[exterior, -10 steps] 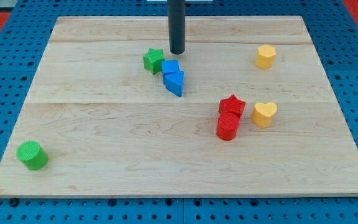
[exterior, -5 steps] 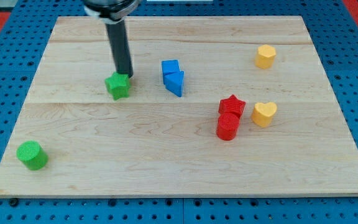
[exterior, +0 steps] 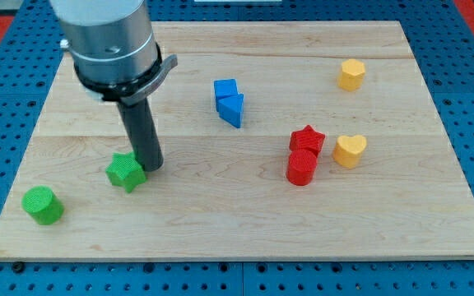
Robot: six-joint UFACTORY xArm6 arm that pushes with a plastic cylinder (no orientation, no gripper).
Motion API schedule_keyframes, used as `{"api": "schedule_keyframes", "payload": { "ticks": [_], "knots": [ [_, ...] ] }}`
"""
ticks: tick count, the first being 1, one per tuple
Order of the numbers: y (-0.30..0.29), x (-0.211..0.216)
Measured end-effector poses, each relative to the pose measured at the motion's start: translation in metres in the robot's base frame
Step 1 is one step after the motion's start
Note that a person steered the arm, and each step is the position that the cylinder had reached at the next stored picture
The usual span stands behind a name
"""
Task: Push the green star to the green circle
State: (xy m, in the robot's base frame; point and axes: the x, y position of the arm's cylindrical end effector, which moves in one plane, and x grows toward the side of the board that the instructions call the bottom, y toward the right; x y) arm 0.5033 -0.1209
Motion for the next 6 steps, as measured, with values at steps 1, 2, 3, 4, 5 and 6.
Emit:
{"api": "schedule_keyframes", "payload": {
  "ticks": [1,2,3,4,5,6],
  "knots": [
    [-0.007,0.014],
    [-0.017,0.022],
    [-0.037,0.018],
    [-0.045,0.004],
    [-0.046,-0.003],
    [-0.055,-0.010]
  ]
}}
